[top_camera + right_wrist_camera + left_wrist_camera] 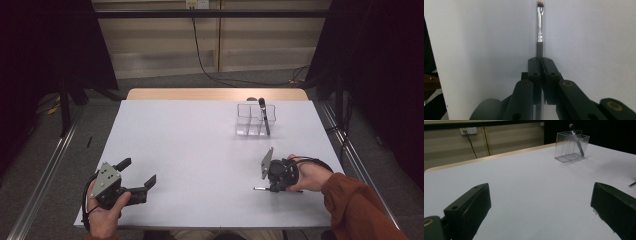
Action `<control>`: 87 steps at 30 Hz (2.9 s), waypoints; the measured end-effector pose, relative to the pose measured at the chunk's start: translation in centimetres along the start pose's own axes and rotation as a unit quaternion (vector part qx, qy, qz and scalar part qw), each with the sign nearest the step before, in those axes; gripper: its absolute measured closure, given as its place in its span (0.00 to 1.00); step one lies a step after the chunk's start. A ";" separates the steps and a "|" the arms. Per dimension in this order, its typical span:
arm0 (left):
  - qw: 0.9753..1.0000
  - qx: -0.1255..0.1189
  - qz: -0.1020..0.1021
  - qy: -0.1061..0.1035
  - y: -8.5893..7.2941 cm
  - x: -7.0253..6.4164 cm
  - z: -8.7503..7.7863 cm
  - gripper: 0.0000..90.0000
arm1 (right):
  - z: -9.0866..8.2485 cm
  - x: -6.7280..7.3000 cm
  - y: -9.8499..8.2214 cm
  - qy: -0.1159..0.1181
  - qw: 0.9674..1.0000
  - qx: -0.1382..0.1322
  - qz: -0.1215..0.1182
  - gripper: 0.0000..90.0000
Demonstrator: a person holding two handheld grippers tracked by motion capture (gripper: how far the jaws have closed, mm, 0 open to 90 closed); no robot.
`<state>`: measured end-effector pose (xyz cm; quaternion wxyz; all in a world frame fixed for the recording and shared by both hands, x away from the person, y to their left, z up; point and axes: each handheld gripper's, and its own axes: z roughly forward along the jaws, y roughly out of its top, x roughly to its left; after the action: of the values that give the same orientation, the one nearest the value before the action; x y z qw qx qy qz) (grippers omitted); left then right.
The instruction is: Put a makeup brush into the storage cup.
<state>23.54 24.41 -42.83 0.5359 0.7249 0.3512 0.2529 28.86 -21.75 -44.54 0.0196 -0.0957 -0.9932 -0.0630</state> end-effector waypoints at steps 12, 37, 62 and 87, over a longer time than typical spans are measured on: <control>1.000 -0.002 -0.002 0.003 0.0 0.0 -0.2 0.03 | -0.1 0.1 -0.7 -0.008 0.999 -0.032 0.018 0.96; 1.000 -0.006 -0.002 0.001 0.0 0.1 -0.2 0.03 | -3.6 -0.3 -2.2 -0.068 0.977 -0.187 0.070 0.96; 1.000 -0.003 -0.005 0.001 -0.1 0.3 -0.2 0.03 | -4.6 -0.9 -4.5 -0.106 0.893 -0.395 0.188 0.96; 1.000 -0.005 -0.003 -0.001 0.0 0.2 -0.3 0.03 | -4.4 -1.4 -5.0 -0.160 0.818 -0.495 0.244 0.96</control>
<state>23.46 24.70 -42.74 0.5403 0.7215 0.3516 0.2528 29.37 -27.40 -40.85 -0.1745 -0.3403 -0.7613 -0.5236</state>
